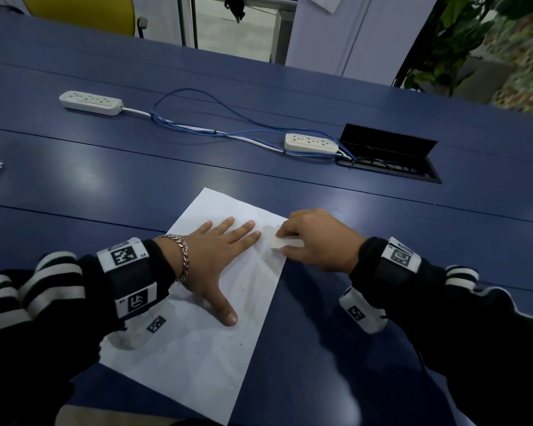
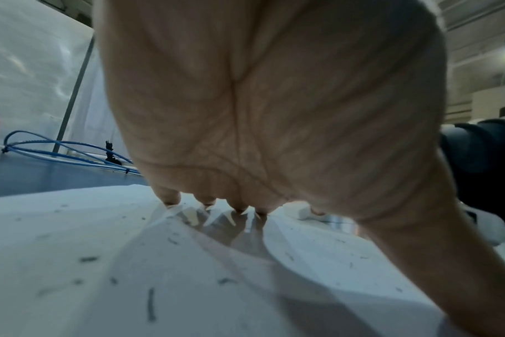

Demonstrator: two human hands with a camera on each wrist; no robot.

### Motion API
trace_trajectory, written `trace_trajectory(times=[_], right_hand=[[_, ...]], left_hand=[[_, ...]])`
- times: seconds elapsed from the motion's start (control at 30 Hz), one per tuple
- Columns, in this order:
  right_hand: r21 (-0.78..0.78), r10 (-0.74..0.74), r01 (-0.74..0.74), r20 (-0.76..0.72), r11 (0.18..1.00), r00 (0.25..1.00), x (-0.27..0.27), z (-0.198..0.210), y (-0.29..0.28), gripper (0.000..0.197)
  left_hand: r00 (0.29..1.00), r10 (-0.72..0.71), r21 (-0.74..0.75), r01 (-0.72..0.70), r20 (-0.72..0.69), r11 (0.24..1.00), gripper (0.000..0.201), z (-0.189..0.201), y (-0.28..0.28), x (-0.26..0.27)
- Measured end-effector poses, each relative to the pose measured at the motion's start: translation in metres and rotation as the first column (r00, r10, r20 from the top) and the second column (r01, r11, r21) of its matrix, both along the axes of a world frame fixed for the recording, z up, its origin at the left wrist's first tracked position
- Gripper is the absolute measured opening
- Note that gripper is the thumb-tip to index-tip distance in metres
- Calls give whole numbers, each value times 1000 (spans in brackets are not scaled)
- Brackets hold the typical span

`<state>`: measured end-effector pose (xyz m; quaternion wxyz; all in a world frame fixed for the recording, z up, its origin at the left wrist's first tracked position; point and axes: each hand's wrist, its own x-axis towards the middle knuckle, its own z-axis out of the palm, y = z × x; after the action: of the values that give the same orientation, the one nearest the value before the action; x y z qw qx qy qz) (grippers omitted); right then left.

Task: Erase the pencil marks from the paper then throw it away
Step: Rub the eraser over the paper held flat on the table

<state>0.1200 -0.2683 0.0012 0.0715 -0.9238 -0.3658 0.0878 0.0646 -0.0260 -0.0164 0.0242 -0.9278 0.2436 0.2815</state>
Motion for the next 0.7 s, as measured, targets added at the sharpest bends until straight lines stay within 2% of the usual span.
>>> trace_trajectory(times=[0.2,0.33,0.43,0.5,0.6,0.63,0.7], right_hand=[[33,-36,35,12,999,999,14,14,3,33],[30,0,1,-20,1000,1000,9,6,9,31],[21,-44,43,26,999,999,10,0,11,30],[-17,6,-5,33,1000,999,2,1,13,30],[-48,187,-188,-32,981,982,-16,3,16,32],[-63,190,-192,-32,979,981,-14,5,16,31],[-68,103,-102,5,992,995,1,8,15,28]], left_hand=[[1000,25,41,-25,8,999,168,-3,-2,6],[999,47,61,-45,-28,997,174,-5,-5,11],[998,45,64,-43,-35,997,175,-8,-4,12],[998,44,69,-42,-35,997,175,-9,-4,13],[999,29,93,-26,-28,995,175,-9,-5,13],[999,30,95,-28,-26,995,175,-9,-6,13],[999,41,92,-38,-34,995,175,-8,-6,13]])
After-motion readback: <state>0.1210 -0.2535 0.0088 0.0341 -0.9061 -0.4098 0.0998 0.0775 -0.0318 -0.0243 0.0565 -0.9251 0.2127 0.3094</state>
